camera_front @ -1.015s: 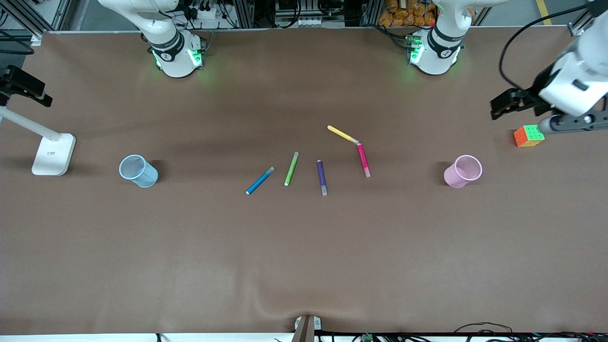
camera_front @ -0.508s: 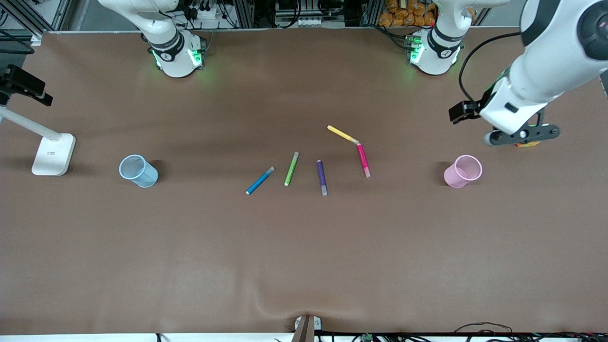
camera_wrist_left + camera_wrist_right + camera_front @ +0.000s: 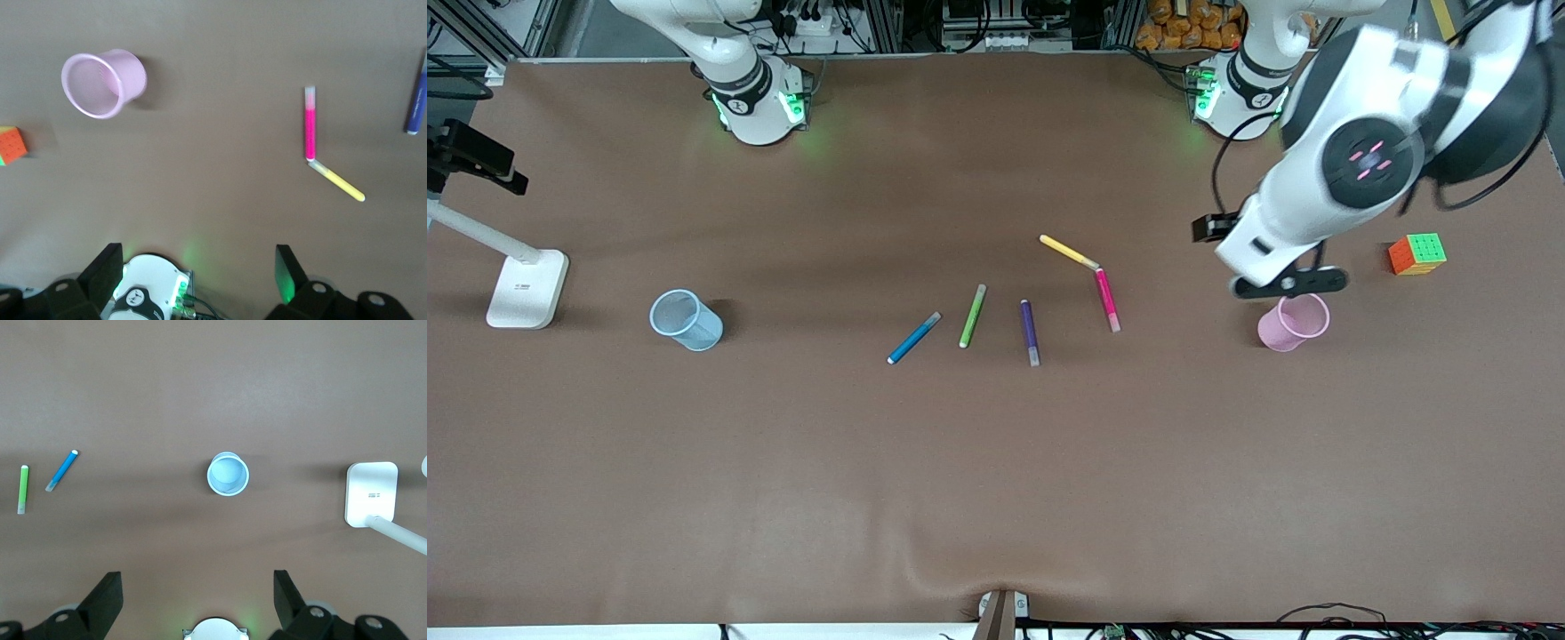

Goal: Place pink and blue markers in matching cups
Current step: 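Move the left gripper over the pink marker and lower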

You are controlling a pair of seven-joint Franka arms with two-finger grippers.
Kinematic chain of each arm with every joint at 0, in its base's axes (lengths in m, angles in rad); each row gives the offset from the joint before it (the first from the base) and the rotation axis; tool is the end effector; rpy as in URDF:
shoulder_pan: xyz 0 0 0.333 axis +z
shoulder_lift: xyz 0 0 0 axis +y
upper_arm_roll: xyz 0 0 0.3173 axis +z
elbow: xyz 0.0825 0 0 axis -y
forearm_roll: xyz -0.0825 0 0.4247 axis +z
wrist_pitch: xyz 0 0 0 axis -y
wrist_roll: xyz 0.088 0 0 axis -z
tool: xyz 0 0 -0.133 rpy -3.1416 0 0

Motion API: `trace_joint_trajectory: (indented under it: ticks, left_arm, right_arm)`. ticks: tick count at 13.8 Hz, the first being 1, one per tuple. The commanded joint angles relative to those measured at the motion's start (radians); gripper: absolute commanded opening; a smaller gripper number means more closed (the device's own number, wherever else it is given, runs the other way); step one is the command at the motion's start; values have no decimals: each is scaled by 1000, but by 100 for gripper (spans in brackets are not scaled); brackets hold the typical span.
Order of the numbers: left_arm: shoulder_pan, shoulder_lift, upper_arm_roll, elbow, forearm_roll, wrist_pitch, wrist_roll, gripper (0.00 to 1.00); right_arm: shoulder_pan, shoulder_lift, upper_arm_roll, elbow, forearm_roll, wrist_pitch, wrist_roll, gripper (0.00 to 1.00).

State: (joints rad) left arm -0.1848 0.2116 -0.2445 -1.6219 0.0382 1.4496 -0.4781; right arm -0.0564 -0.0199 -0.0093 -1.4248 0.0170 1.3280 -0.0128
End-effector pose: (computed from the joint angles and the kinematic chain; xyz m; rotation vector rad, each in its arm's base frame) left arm 0.5605 -0.2409 0.4424 -2.9434 -0.0614 0.5139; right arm 0.5579 -0.0342 0.6640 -3.1185 0.0771 0.1189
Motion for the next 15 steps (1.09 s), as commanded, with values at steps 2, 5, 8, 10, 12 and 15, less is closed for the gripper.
trace_joint_trajectory:
  ticks: [2,5,8,10,12,15]
  left_arm:
    - [-45,110,1,25,-81,44,-118,100]
    - [-74,173,1,25,-116,97,-181,100]
    - [-73,239,1,27,-193,113,-215,100]
    - [-76,279,1,25,-198,144,-218,100]
    - [-74,317,1,24,-201,178,-221,100]
    - [-70,356,1,27,-218,213,-218,100]
  right_arm:
    - [7,-14,-6,-13,-6,-6,-1,100]
    - [3,-14,-11,-13,-6,-7,2,100]
    - [6,-8,-21,-13,-5,-6,1,100]
    - [6,-2,-24,-13,-5,-4,1,100]
    - [10,27,-24,-13,-5,-4,-1,100]
    - [13,54,-24,-13,-6,-4,0,100]
